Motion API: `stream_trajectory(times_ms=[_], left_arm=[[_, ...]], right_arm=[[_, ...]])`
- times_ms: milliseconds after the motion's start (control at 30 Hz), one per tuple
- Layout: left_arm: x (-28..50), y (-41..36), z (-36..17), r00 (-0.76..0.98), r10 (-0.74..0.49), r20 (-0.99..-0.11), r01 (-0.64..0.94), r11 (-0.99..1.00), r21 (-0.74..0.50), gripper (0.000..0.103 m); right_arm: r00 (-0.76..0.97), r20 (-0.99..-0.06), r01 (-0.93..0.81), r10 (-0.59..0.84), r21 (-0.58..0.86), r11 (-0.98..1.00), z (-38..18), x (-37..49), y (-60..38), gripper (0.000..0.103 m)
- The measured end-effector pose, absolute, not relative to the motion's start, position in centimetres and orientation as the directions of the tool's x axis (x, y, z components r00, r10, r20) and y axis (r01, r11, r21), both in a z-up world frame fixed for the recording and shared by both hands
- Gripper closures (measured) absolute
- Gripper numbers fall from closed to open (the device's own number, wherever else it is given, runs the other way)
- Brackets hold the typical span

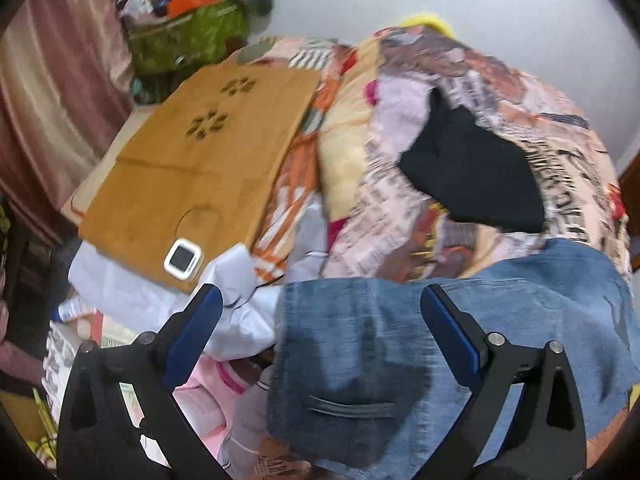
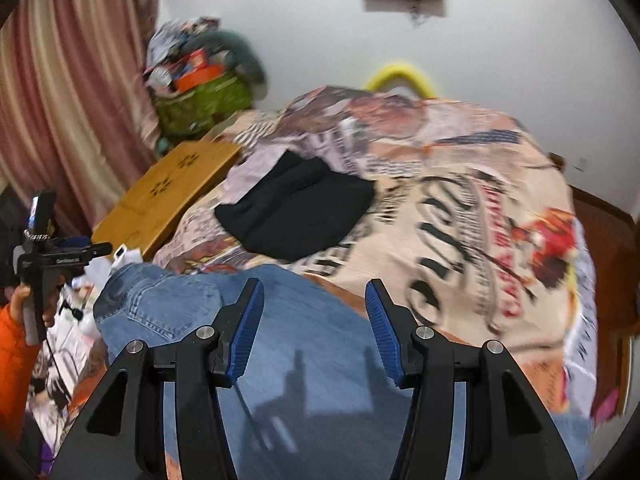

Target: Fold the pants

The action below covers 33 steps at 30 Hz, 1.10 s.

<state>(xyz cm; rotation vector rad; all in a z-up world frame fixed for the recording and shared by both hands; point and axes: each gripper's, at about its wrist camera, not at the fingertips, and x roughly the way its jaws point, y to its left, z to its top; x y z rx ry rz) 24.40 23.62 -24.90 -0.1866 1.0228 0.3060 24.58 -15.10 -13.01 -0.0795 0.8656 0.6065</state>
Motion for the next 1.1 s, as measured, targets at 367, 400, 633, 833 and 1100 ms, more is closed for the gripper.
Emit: stream_trajectory(times_ms=[367, 400, 633, 833, 1100], left_arm=[[26.4, 25.6, -32.6, 0.349, -0.009, -0.937, -0.361, 0.922, -0.143, 0.024], [26.5, 25.8, -33.1, 0.345, -0.043, -0.938, -0.367, 0.913, -0.177, 0.024], [26.3, 24.2, -34.4, 0.314, -0.113, -0.943, -0.296, 0.932, -0.211, 0.041], [25.4, 21.5, -32.9, 0.350, 0.036, -0.936, -0.235, 0.971, -0.050, 0.061], [24.0, 22.3, -32.7, 0.337, 0.119, -0.934, -0.257, 0.966, 0.030, 0.058]], right_arm=[[0.290, -0.843, -0.601, 0.453, 0.208, 0.772, -19.1, 30.5, -7.6, 0.054], [0.271, -0.850, -0.604, 0.451, 0.215, 0.768, -19.6, 31.1, -7.2, 0.054], [0.148, -0.907, -0.600, 0.395, 0.235, 0.765, -23.8, 33.1, -5.3, 0.057], [0.159, -0.900, -0.638, 0.406, 0.220, 0.738, -23.9, 32.2, -4.9, 0.096], [0.252, -0.899, -0.650, 0.357, 0.117, 0.751, -23.2, 31.5, -4.5, 0.096]])
